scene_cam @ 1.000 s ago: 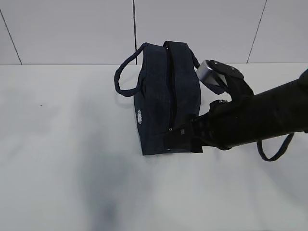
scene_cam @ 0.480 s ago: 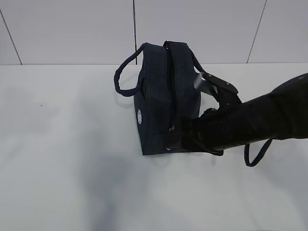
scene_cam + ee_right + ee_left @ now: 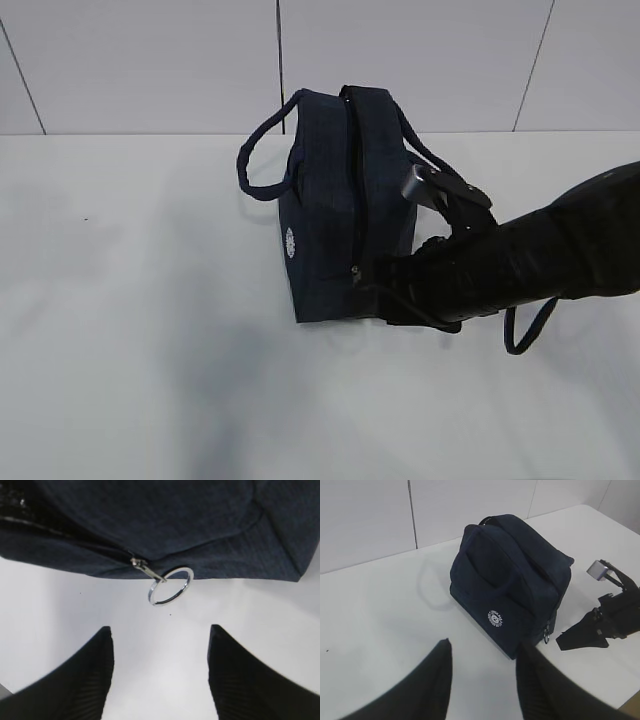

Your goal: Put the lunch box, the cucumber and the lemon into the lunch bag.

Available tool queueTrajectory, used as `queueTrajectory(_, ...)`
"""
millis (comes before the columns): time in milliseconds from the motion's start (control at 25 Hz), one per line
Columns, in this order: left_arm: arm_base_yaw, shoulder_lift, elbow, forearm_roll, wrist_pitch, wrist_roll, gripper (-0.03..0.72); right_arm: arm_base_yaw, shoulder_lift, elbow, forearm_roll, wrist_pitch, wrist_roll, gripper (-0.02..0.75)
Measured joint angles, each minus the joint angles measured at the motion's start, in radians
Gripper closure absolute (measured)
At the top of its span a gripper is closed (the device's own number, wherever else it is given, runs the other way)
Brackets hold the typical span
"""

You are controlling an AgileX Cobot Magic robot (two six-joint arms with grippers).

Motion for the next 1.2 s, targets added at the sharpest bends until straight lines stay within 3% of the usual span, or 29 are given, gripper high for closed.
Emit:
queueTrajectory(440,0.000,0.000,0.000,-0.006,0.004,0.000,0.380,0.000,0.000,-0.012,0.035,-0.027,-0.179,0.295)
queueTrajectory(800,0.000,0.000,0.000,-0.008,0.004,0.000,0.380,0.002,0.018,-0.012,0.143,-0.032,-0.239,0.295)
queueTrajectory(1200,0.000,0.000,0.000,-0.008,0.004,0.000,0.380,0.063,0.070,-0.014,0.302,-0.080,-0.334,0.295)
